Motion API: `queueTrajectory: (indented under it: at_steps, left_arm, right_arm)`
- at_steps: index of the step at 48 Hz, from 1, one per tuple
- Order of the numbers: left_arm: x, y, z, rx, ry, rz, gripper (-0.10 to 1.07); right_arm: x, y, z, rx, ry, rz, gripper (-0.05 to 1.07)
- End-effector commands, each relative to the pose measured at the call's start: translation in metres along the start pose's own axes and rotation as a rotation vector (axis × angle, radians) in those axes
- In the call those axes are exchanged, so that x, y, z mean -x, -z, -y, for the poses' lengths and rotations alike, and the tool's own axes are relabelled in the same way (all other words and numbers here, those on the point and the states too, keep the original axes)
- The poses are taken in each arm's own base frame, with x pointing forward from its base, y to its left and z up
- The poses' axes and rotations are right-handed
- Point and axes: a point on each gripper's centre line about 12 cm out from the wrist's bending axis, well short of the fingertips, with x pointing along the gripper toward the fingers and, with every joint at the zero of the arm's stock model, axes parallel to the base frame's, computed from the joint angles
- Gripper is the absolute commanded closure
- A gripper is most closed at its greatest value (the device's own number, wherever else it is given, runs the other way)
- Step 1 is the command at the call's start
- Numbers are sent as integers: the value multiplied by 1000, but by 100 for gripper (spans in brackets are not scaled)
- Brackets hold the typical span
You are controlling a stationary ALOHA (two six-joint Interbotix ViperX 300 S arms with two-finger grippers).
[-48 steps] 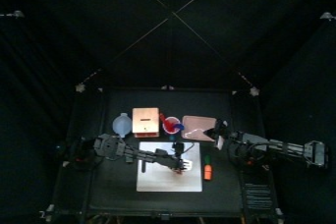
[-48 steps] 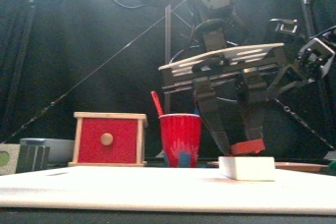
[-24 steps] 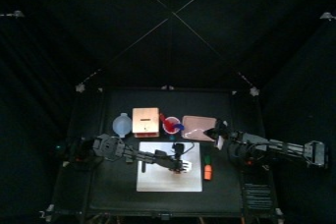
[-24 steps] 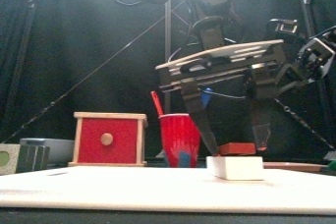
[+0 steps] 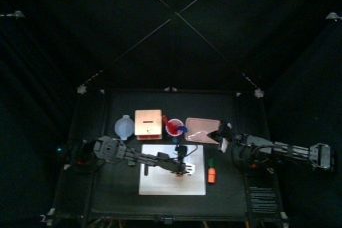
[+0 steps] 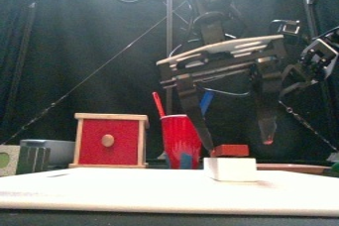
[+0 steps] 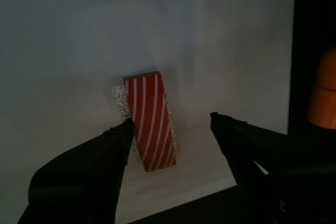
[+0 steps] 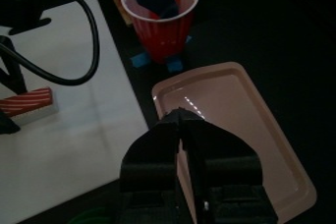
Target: Put salmon on rice
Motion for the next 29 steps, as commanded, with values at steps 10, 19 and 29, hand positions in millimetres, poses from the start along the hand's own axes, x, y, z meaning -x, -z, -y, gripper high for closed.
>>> queueTrajectory:
  at_steps: [10, 19, 29]
  left_arm:
    - [47, -9, 12, -2, 82, 12, 2]
    - [74, -15, 9, -101, 99, 44, 2]
    - [108, -29, -8, -352, 36, 130, 2]
  right_arm:
    - [0, -4, 1, -3, 2, 11, 100]
    - [0, -4, 1, -1, 3, 9, 100]
    - [1, -5, 0, 2, 3, -23, 100]
